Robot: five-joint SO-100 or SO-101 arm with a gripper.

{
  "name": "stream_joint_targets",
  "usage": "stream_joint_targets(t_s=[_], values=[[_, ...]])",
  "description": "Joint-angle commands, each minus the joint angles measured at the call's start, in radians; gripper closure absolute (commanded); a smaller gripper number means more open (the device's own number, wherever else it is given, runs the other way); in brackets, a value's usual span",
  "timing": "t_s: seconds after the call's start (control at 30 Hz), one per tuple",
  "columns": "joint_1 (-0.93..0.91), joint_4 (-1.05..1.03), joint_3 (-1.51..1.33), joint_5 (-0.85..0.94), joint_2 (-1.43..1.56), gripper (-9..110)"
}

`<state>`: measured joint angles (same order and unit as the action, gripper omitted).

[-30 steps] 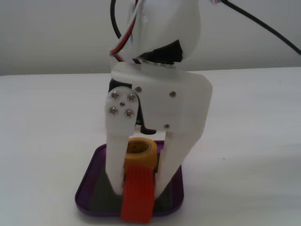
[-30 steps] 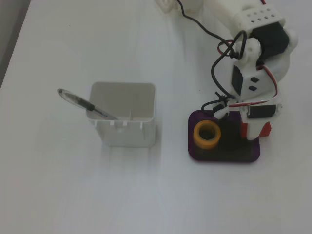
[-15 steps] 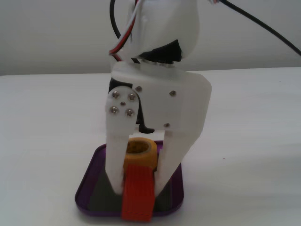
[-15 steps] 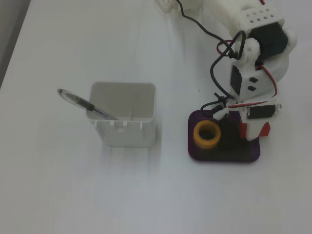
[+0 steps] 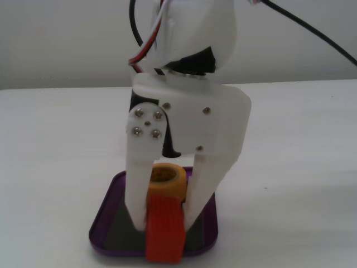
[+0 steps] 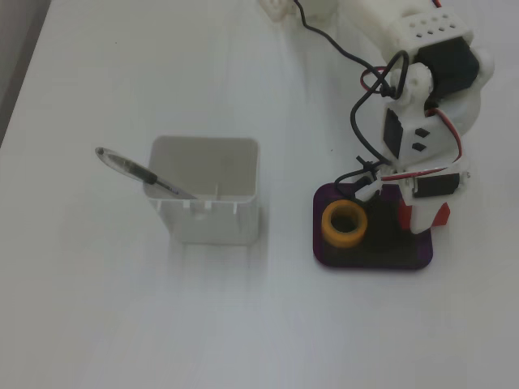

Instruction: Pick up the red cube and place it in the box.

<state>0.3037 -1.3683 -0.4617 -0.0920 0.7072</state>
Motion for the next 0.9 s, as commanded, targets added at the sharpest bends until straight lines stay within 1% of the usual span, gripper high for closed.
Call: stream_joint_targets(t_s=[0.0,0.37,0.43,0.57,0.63,0.77,0.87], values=[[-0.006,-0.006,0.043,0.008,0.014,102],[-0.06,-0.006,0.043,0.008,0.02,101],[-0.067,-0.009,0.043,0.008,0.023,97],[-0.067,-0.071,0.043,-0.002,0.023,83],[-0.061,-0.086,0.043,-0.005,0.025,78],[-0.055,-0.094,0.046,-0.006,0.029,75],[-0.054,-0.167,0.132,-0.006,0.074,75]])
